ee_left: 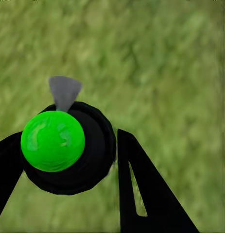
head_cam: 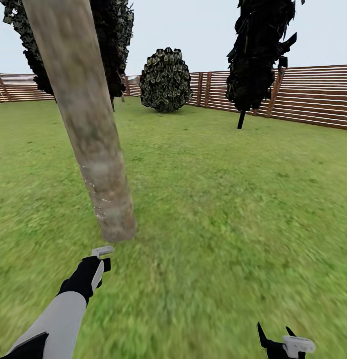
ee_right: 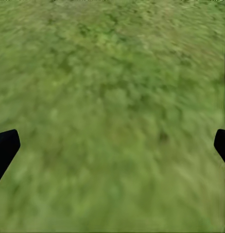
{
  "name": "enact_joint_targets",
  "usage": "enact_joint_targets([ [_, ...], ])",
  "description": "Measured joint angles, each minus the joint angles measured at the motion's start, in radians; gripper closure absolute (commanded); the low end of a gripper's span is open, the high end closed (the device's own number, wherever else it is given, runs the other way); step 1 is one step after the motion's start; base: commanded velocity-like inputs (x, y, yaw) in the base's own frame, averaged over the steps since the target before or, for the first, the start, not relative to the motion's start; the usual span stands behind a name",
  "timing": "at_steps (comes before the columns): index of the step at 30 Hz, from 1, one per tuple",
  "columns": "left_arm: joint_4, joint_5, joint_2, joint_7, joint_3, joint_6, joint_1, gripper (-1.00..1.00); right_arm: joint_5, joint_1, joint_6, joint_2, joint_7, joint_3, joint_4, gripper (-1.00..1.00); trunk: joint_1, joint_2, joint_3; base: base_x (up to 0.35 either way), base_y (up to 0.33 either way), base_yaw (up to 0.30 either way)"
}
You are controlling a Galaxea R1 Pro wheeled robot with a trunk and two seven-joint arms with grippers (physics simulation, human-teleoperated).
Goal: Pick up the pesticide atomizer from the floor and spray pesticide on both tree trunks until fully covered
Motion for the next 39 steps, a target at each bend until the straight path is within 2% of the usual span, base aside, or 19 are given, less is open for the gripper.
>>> enact_joint_targets([
  [10,0.001,0.000,0.000,0.000,0.000,0.000,0.000,1.00,0.000,0.000,0.000,0.000,0.000,0.000,0.000,-1.00,0.000,0.000,0.000,0.124,-0.274,0.042],
  [39,0.002,0.000,0.000,0.000,0.000,0.000,0.000,1.00,0.000,0.000,0.000,0.000,0.000,0.000,0.000,-1.00,0.000,0.000,0.000,0.121,-0.274,0.275],
])
